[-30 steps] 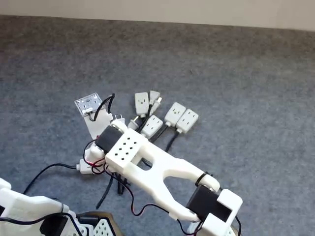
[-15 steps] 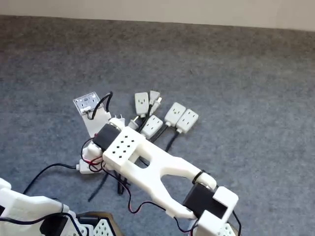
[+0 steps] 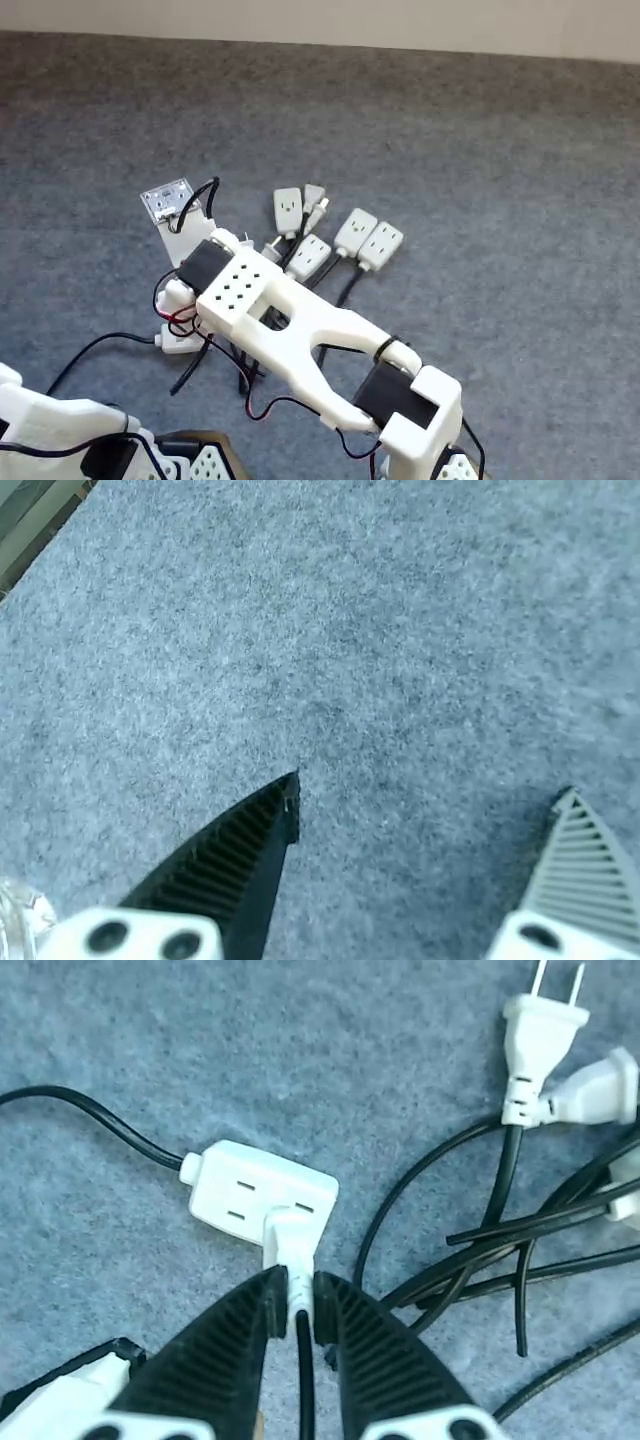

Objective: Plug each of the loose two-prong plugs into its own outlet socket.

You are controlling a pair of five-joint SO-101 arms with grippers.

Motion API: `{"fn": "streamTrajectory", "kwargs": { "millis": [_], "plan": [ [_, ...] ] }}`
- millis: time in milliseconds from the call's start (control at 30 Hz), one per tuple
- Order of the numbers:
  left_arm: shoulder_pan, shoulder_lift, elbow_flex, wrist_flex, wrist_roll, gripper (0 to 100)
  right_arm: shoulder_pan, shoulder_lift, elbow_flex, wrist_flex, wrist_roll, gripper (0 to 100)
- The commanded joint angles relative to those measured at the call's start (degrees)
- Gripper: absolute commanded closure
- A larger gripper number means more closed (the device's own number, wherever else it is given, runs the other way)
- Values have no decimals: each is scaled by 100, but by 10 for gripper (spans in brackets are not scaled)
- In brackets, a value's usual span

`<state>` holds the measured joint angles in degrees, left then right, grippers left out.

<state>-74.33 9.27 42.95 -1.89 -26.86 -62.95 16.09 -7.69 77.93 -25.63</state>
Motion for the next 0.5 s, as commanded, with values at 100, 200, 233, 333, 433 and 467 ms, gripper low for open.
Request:
{"fn": "streamTrajectory", "kwargs": {
  "millis": [100, 200, 233, 333, 433, 467],
  "plan": [
    [-171, 31, -171, -114, 44, 652, 119, 57, -110, 576, -26, 993],
    [-180, 31, -171, -114, 44, 652, 127, 84, -110, 593, -26, 993],
    [-180, 31, -171, -114, 44, 652, 127, 92, -110, 602, -26, 993],
    [-180, 31, -171, -114, 44, 652, 127, 57, -110, 629, 18, 993],
    [-171, 31, -171, -114, 44, 652, 251, 57, -207, 646, 141, 993],
    [-171, 31, -171, -114, 44, 652, 312, 57, -277, 725, 149, 993]
  ]
}}
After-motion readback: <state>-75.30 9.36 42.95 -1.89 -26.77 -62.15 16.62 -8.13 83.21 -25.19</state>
